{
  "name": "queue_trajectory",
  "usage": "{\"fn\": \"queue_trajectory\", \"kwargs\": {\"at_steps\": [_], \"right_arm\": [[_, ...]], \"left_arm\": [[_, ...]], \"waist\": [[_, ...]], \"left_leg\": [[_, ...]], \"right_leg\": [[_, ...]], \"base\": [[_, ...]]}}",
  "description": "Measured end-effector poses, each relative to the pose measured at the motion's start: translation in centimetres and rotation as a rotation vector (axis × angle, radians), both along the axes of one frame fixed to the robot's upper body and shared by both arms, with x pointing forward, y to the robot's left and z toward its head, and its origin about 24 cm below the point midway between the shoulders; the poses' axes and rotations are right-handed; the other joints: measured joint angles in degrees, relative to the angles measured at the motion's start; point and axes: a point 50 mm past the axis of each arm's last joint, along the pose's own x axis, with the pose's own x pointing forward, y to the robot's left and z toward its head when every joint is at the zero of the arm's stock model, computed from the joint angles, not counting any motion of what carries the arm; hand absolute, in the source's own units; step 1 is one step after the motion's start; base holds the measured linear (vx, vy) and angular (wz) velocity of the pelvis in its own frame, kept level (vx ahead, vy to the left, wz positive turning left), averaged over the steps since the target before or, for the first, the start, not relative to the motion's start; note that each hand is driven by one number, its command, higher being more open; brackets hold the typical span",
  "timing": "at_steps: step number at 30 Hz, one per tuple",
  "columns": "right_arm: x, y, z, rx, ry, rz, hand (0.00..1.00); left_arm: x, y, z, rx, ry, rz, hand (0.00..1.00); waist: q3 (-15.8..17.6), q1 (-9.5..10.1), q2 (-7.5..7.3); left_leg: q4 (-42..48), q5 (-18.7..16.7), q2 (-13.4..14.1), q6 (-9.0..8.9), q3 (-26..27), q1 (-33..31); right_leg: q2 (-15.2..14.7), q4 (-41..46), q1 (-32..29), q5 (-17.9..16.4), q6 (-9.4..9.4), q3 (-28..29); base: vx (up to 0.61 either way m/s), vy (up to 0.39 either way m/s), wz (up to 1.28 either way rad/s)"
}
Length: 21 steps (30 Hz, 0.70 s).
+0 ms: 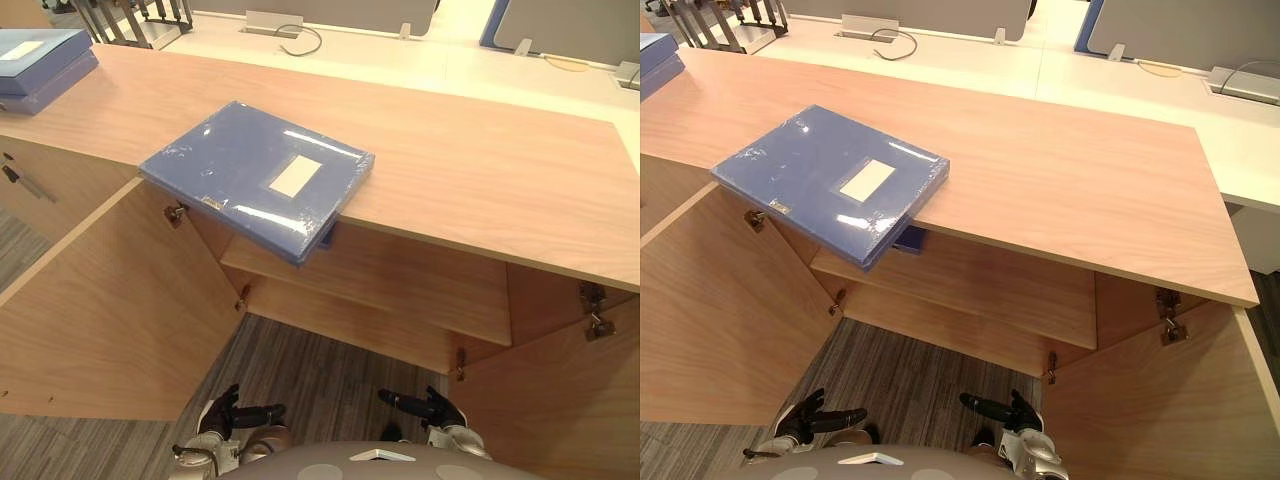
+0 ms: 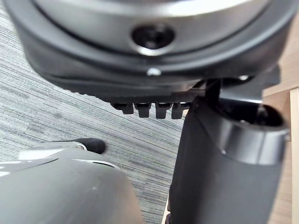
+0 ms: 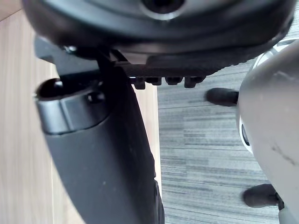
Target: Walk over to the cabinet, pick up the folder, carry it to the office cabinet, place the folder inside the office cabinet, then close the office cabinet door
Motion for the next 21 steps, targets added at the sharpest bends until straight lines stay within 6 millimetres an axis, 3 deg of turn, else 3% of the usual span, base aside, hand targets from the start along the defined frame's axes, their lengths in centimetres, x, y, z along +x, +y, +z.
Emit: {"fn": "queue_trajectory", "kwargs": {"at_steps": [21], "right_arm": [[0.06,0.38,-0.10,-0.005,0.014,0.084,1.00]], "left_arm": [[-0.72,0.20,-0.19,0.004,0.024,0.007,1.00]], "waist": [[0.0,0.22,-0.42]], "left_leg": [[1.4,0.0,0.0,0.10,-1.8,0.0]], "right_leg": [[0.5,0.0,1.2,-0.6,-0.91,-0.1]], "base": [[-0.01,-0.003,0.02]]}}
